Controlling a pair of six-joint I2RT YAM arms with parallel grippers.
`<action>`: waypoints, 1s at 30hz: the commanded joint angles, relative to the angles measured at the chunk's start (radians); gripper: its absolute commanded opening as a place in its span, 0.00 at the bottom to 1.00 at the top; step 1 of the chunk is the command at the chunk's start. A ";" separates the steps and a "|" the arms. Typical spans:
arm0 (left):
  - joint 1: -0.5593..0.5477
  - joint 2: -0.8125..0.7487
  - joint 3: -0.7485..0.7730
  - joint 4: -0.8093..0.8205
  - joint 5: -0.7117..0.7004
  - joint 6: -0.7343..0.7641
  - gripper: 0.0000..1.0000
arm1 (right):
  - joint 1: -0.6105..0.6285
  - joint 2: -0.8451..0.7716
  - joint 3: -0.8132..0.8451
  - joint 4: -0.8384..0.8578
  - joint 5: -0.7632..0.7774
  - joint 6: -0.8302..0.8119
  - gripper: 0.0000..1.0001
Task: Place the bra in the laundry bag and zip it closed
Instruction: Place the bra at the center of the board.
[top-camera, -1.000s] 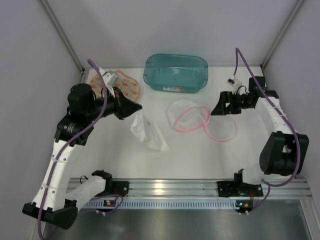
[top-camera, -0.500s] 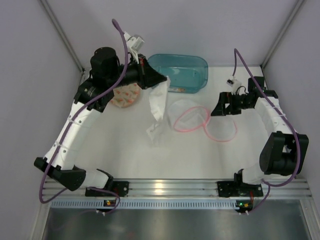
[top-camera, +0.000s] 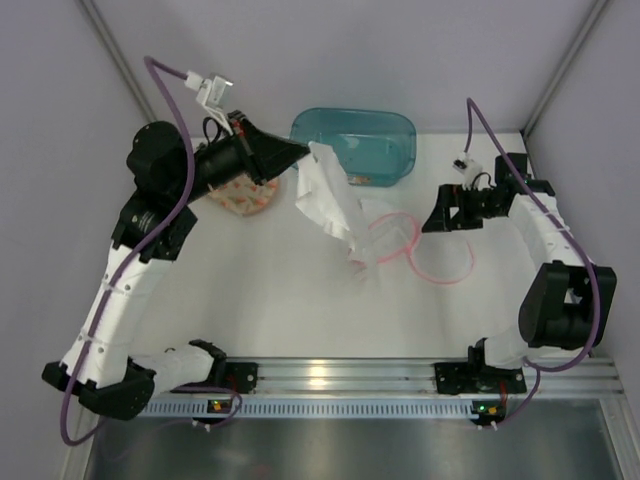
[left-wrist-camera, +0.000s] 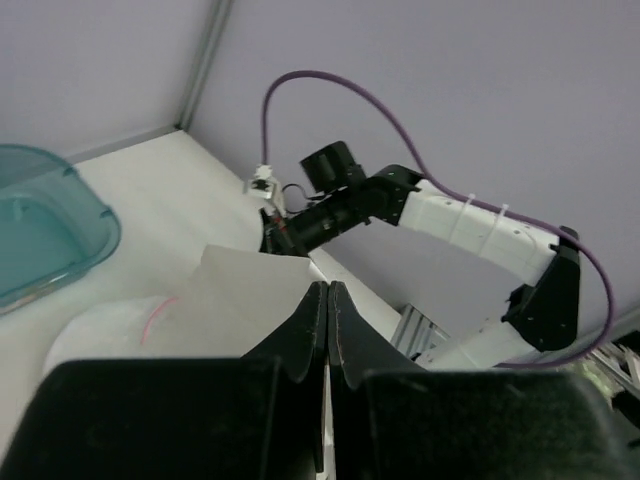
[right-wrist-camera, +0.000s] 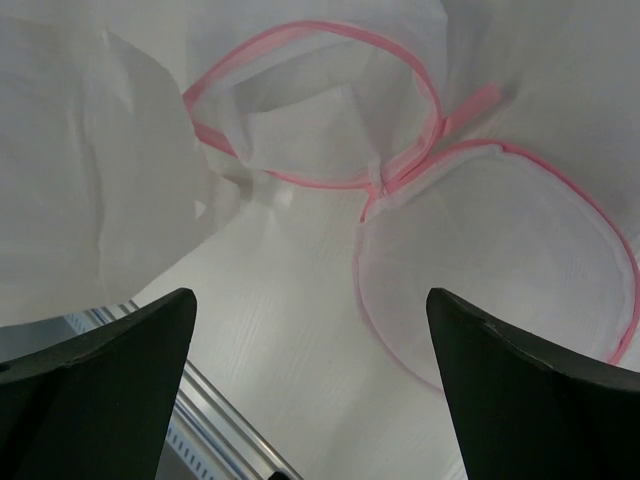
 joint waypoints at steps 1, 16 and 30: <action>0.109 -0.127 -0.160 -0.026 -0.105 -0.007 0.00 | 0.024 0.012 0.043 0.012 0.003 0.003 0.99; 0.645 -0.271 -0.726 -0.357 0.088 0.699 0.00 | 0.124 0.021 0.005 0.026 0.006 -0.023 0.99; 0.624 -0.081 -0.792 -0.225 -0.003 0.606 0.00 | 0.244 0.049 -0.041 0.118 0.001 0.037 0.99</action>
